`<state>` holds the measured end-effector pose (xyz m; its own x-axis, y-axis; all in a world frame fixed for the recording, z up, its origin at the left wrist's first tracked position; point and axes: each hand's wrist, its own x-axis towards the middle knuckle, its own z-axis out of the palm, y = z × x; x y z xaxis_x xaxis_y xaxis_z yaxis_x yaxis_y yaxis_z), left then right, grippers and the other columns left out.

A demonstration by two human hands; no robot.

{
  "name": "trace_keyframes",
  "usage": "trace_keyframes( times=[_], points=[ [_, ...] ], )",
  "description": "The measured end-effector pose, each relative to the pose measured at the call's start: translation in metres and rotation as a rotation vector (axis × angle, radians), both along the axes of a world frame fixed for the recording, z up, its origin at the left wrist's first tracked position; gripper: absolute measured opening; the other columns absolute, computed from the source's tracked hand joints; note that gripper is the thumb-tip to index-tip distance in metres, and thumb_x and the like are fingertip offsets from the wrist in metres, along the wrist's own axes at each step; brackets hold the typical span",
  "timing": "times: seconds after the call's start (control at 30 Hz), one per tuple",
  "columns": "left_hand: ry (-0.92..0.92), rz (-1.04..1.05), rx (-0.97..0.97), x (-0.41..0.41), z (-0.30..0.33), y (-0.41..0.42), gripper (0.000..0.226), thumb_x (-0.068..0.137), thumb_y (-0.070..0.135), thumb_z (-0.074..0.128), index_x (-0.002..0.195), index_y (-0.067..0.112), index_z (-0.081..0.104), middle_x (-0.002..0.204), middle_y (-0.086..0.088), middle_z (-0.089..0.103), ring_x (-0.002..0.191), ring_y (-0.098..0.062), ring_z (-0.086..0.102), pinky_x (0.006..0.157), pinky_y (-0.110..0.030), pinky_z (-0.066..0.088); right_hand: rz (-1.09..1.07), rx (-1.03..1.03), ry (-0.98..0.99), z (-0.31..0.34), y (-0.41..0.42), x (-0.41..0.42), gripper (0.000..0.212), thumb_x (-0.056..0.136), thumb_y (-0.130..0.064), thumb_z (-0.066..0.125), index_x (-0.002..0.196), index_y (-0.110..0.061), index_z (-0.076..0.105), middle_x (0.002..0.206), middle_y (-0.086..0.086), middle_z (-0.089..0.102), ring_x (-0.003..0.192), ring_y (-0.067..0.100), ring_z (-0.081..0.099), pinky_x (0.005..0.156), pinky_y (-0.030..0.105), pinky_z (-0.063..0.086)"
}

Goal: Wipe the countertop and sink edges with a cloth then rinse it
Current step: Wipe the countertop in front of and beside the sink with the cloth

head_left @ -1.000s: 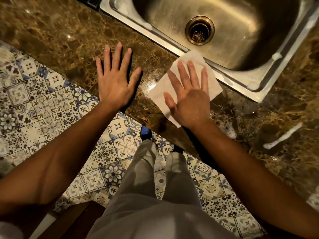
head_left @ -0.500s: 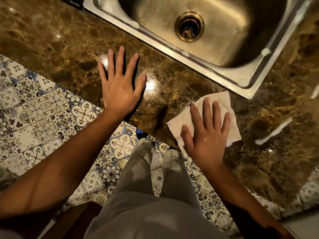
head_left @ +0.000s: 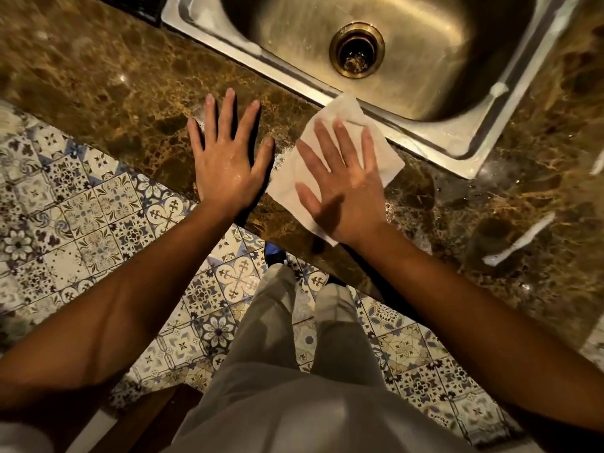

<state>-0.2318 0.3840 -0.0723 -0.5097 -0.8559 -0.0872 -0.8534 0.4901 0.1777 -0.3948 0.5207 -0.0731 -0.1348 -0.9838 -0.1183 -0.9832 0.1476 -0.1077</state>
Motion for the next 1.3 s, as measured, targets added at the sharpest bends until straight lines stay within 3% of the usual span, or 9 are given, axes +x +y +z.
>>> trace_keyframes(
  times=[0.17,0.27,0.37,0.47,0.6,0.8,1.07,1.3],
  points=[
    [0.046,-0.011,0.004,0.001,-0.003,-0.001,0.06,0.107,0.058,0.03,0.162,0.033,0.032,0.175,-0.002,0.012,0.161,-0.032,0.004,0.127,-0.061,0.002,-0.112,0.07,-0.043,0.01,0.058,-0.002,0.066,0.106,-0.057,0.025,0.165,-0.026,0.019,0.173,0.011,0.007,0.16,0.034,0.002,0.125,0.063,0.007],
    [0.084,-0.095,0.004,-0.003,0.001,0.006,0.054,0.107,0.05,0.037,0.158,0.031,0.041,0.174,-0.003,0.013,0.161,-0.037,0.005,0.126,-0.064,0.005,-0.199,0.032,-0.068,0.014,0.109,0.0,0.065,0.106,-0.055,0.035,0.163,-0.024,0.028,0.172,0.01,0.015,0.16,0.033,0.007,0.125,0.063,0.009],
    [0.063,-0.191,0.04,-0.031,0.002,0.021,0.059,0.106,0.052,0.036,0.16,0.03,0.034,0.175,-0.006,0.01,0.161,-0.035,0.003,0.126,-0.064,0.003,-0.28,0.009,-0.085,0.016,0.153,0.001,0.065,0.105,-0.054,0.042,0.162,-0.025,0.031,0.172,0.008,0.018,0.16,0.031,0.009,0.125,0.063,0.01],
    [0.058,-0.132,0.015,-0.053,-0.001,0.031,0.06,0.106,0.054,0.035,0.161,0.031,0.032,0.174,-0.005,0.012,0.162,-0.03,0.003,0.126,-0.064,0.0,-0.353,-0.019,-0.102,0.018,0.178,-0.001,0.065,0.102,-0.052,0.047,0.16,-0.024,0.036,0.171,0.009,0.02,0.16,0.032,0.012,0.124,0.064,0.013],
    [0.071,-0.087,0.005,-0.053,-0.002,0.033,0.058,0.105,0.053,0.037,0.159,0.033,0.036,0.174,-0.004,0.016,0.162,-0.027,0.005,0.127,-0.062,0.0,-0.482,-0.065,-0.087,0.014,0.176,-0.003,0.065,0.102,-0.052,0.047,0.159,-0.023,0.039,0.17,0.011,0.022,0.159,0.033,0.013,0.125,0.063,0.013],
    [0.055,-0.091,0.001,-0.057,-0.002,0.036,0.059,0.104,0.053,0.036,0.159,0.032,0.036,0.174,-0.004,0.017,0.162,-0.026,0.006,0.127,-0.061,0.001,-0.591,-0.05,-0.101,0.011,0.124,-0.025,0.066,0.104,-0.055,0.036,0.162,-0.024,0.03,0.172,0.01,0.015,0.16,0.031,0.006,0.125,0.061,0.008],
    [0.063,-0.077,-0.016,-0.057,0.0,0.037,0.055,0.107,0.052,0.031,0.159,0.032,0.037,0.173,-0.003,0.019,0.161,-0.026,0.008,0.128,-0.06,0.002,-0.335,-0.07,-0.099,0.007,0.068,-0.005,0.066,0.102,-0.052,0.042,0.16,-0.021,0.034,0.171,0.015,0.019,0.159,0.035,0.012,0.125,0.062,0.01],
    [0.081,-0.077,-0.015,-0.055,-0.004,0.037,0.054,0.107,0.051,0.033,0.158,0.033,0.038,0.173,-0.002,0.019,0.161,-0.025,0.008,0.128,-0.06,0.001,-0.27,-0.056,-0.136,0.007,0.1,-0.009,0.064,0.104,-0.053,0.041,0.159,-0.023,0.036,0.171,0.009,0.021,0.16,0.032,0.011,0.126,0.06,0.007]
  ],
)
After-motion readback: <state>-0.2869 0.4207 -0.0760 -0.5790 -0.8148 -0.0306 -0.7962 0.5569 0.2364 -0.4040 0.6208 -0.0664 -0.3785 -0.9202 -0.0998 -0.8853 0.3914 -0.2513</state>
